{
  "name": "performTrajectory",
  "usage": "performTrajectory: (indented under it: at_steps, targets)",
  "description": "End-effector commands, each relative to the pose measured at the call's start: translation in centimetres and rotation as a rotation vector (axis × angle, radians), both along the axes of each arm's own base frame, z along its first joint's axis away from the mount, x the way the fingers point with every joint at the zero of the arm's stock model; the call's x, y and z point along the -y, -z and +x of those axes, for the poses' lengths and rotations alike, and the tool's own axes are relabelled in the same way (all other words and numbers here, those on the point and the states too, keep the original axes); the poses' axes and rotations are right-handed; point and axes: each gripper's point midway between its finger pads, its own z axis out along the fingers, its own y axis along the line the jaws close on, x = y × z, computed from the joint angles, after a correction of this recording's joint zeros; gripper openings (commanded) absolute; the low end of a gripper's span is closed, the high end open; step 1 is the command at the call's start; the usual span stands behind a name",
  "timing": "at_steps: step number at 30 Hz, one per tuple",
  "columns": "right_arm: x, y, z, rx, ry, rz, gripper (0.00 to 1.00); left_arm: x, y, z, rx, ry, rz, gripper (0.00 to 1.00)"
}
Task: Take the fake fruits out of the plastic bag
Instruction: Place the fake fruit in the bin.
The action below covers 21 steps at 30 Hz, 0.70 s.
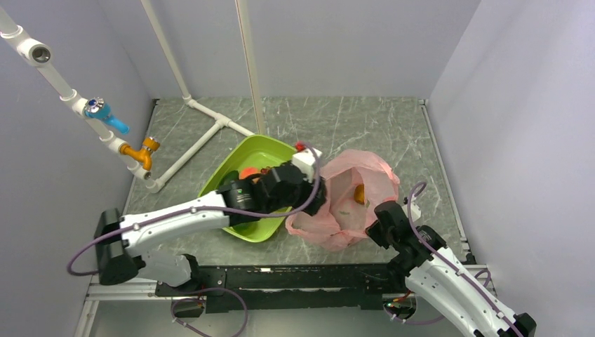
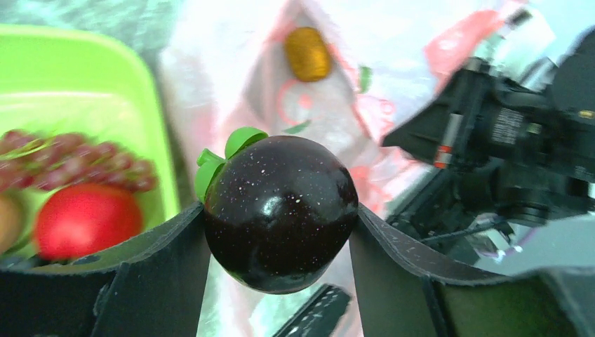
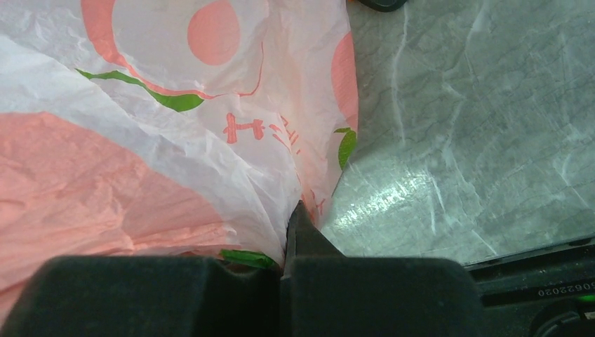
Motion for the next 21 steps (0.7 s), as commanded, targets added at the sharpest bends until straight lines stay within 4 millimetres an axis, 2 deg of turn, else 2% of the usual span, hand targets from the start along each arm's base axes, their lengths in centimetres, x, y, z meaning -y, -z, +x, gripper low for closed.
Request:
performTrajectory:
  at_steps: [1, 5, 10, 14, 19, 21]
  targets:
    - [-0.6, -2.0, 1.5, 0.077, -0.001, 0.023, 0.0, -6.2, -0.6, 3.4, 0.026, -0.208, -0.001, 0.38]
    - [-0.6, -1.8, 1.4, 0.07, -0.001, 0.022, 0.0, -11.0, 0.1, 5.9, -0.011, -0.346, -0.035, 0.39]
    - [-0.6, -2.0, 1.5, 0.079, 0.001, 0.026, 0.0, -15.2, 0.8, 9.7, -0.021, -0.484, -0.053, 0.45]
    - [-0.7, -2.1, 1.4, 0.077, -0.006, 0.025, 0.0, -17.2, 2.1, 13.2, -0.034, -0.554, 0.013, 0.46]
    - [-0.6, -2.4, 1.4, 0.083, -0.007, 0.025, 0.0, -18.0, 4.3, 18.0, -0.137, -0.599, 0.032, 0.47]
    - [-0.4, -2.4, 1.3, 0.084, -0.001, 0.022, 0.0, -18.3, 5.1, 19.7, -0.164, -0.625, 0.065, 0.62]
